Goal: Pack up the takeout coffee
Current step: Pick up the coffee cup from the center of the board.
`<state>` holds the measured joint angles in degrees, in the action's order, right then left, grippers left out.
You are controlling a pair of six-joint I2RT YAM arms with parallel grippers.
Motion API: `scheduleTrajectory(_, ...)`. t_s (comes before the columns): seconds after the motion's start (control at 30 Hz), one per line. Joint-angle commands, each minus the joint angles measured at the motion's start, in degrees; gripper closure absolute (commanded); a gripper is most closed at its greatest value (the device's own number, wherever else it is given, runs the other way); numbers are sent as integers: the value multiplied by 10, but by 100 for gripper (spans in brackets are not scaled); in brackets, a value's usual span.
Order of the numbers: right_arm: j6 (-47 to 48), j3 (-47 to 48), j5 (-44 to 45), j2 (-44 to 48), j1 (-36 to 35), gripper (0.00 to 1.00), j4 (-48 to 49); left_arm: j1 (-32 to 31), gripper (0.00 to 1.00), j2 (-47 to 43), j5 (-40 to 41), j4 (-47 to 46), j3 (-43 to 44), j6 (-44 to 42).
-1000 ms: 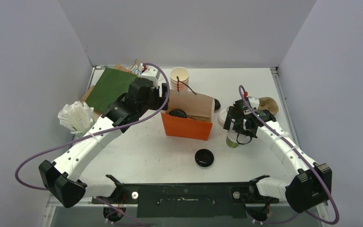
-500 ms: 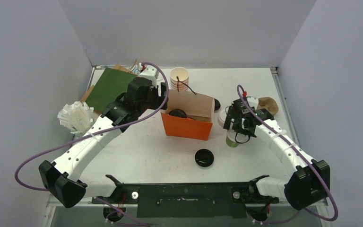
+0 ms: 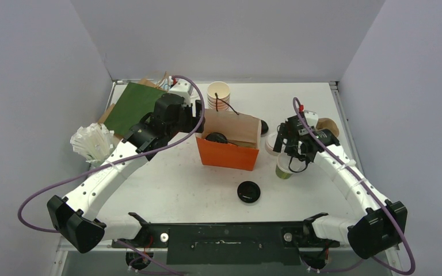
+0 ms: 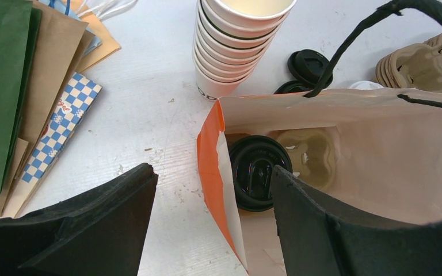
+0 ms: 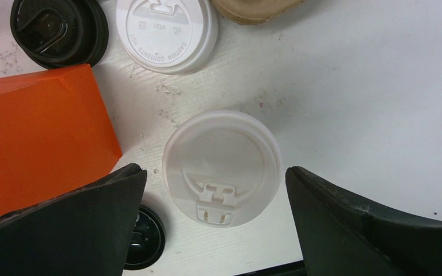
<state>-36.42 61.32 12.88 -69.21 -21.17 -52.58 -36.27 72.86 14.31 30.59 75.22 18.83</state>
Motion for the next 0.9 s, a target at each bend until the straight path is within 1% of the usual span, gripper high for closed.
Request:
scheduleTrajectory(0.0, 8, 2, 18, 3, -4, 2, -4, 2, 30, -13, -11, -28, 1, -5)
scheduleTrajectory(0.13, 5, -15, 13, -7, -4, 0, 12, 2, 30, -13, -12, -26, 1, -6)
scheduleTrajectory(0.67, 0, -46, 7, -29, -5, 0, 34, 8, 30, -23, -9, -26, -10, -5)
scheduleTrajectory(0.87, 1, -54, 5, -25, -5, 0, 41, 9, 30, -25, -11, -25, -13, -5)
